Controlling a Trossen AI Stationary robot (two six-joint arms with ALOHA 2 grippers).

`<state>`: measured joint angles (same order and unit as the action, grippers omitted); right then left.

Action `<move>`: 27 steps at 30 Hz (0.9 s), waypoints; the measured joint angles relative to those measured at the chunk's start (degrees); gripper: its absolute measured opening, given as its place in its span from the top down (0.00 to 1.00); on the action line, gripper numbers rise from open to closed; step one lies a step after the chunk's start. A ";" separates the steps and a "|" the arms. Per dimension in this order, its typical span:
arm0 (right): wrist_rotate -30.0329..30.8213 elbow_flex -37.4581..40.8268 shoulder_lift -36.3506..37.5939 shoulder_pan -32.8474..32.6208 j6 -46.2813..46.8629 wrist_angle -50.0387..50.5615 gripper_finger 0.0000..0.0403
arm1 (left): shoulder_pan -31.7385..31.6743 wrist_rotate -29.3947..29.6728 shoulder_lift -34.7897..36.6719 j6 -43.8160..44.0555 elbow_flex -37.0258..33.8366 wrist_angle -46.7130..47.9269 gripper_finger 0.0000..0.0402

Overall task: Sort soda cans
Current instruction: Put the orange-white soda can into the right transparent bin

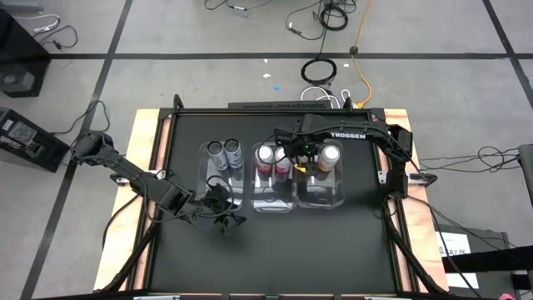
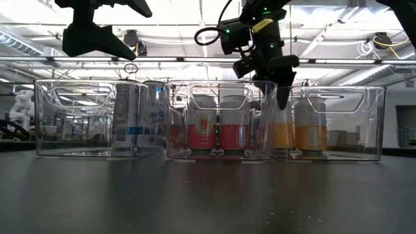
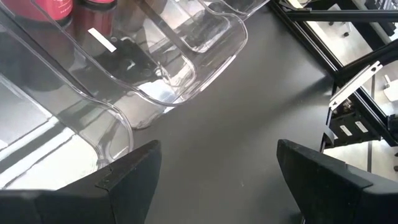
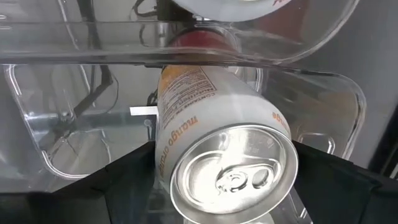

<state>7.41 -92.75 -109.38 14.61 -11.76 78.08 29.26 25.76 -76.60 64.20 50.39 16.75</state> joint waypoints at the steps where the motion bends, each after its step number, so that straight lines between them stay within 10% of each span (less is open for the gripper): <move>1: 0.02 0.00 0.00 0.00 0.01 -0.02 0.17 | 0.00 0.00 0.00 0.00 0.00 0.00 0.18; 27: 5.73 -4.34 0.26 -0.48 6.79 6.22 0.17 | 0.00 0.02 0.00 -0.04 0.00 0.02 0.18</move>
<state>13.14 -97.09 -109.12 14.13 -4.97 84.31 29.26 25.78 -76.60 64.16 50.39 16.78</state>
